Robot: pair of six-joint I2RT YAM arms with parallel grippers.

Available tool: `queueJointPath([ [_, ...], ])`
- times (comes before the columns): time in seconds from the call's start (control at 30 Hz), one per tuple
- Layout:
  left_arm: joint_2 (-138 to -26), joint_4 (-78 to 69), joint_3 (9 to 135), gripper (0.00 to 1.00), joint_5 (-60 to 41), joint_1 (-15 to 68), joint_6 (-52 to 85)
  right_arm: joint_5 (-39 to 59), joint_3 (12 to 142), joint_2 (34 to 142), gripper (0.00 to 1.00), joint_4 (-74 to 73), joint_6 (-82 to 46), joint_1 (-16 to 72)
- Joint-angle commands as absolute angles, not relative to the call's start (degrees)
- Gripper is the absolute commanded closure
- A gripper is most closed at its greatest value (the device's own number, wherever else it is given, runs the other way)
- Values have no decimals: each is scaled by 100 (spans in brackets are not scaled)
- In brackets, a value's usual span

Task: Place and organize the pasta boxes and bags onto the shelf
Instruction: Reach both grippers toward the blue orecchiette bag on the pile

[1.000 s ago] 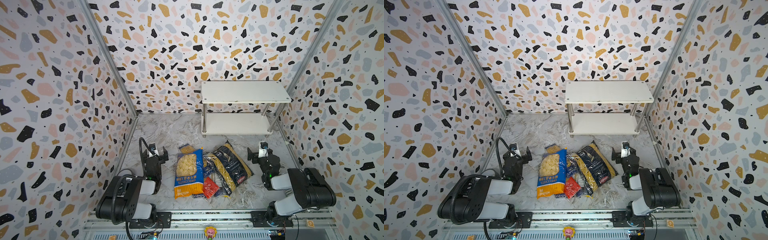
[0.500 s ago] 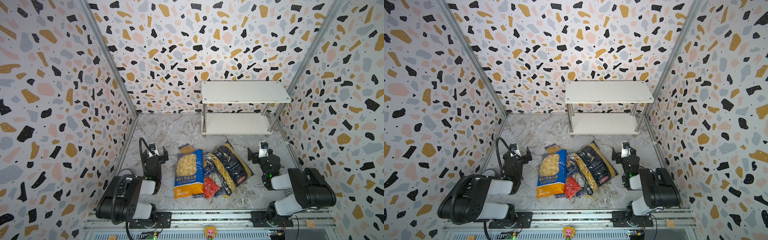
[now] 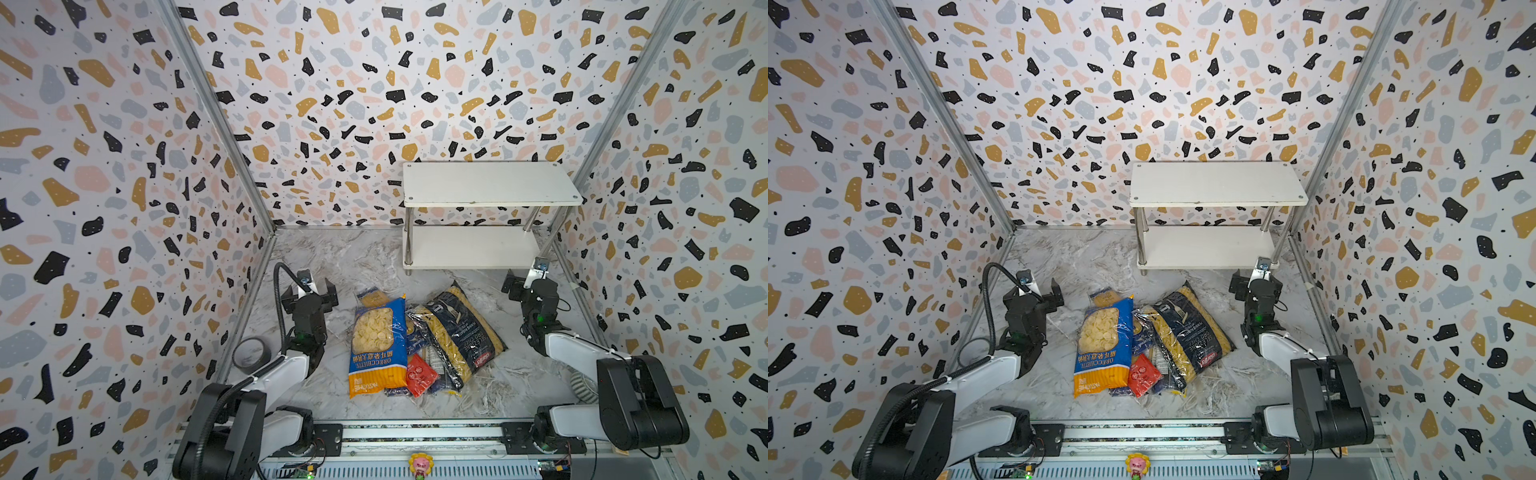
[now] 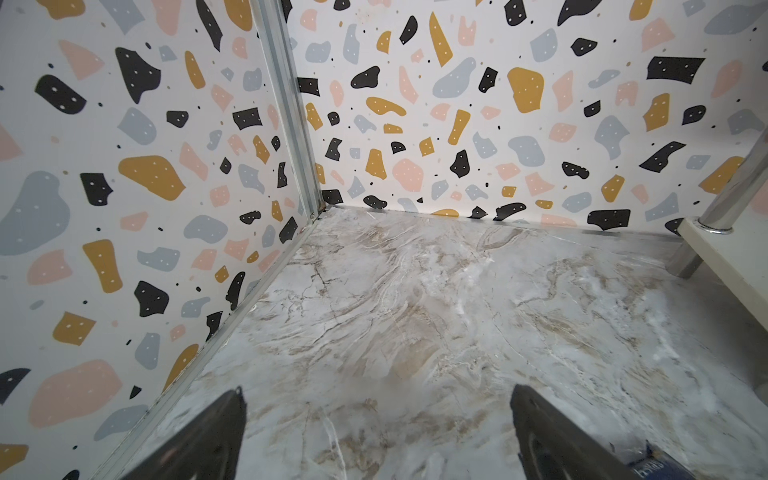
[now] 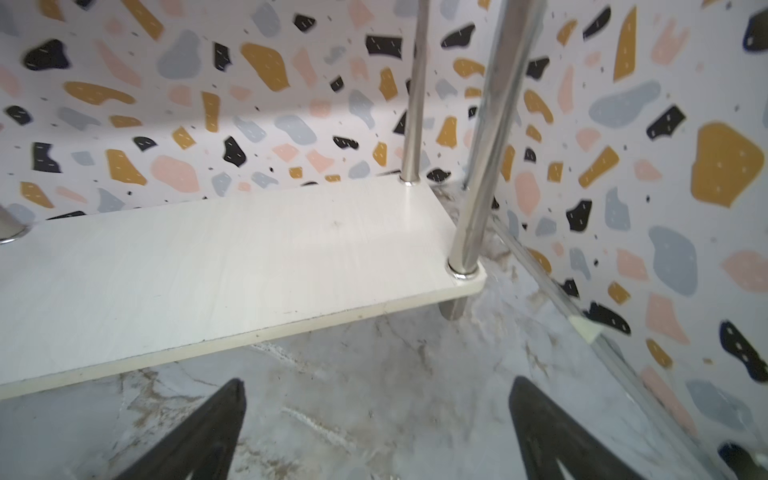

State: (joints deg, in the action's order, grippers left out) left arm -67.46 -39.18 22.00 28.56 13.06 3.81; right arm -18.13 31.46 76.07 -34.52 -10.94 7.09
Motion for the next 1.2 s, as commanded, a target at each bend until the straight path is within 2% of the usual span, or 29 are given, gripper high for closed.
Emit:
queueJointPath([
  [0.0,-6516,-2965,2628,1,3723,1851,624,-2056,3761,7374,1,-1254,-1809,904],
  [0.23,-6027,-891,3126,1,4218,2804,2158,-1511,4647,6562,1,871,-1956,2290],
  [0.47,-5169,731,3101,1,4109,3401,3300,-461,4871,5880,1,1360,-2618,3566],
  [0.63,-4714,1319,2891,2,3646,3716,3904,-77,5110,6232,1,1313,-3043,4451],
  [0.9,-3980,1670,2553,2,3240,3723,4359,113,5361,7104,1,1020,-3414,5782],
  [1.17,-3541,1940,2520,2,3118,3718,4438,331,5695,7994,1,910,-3498,6212],
])
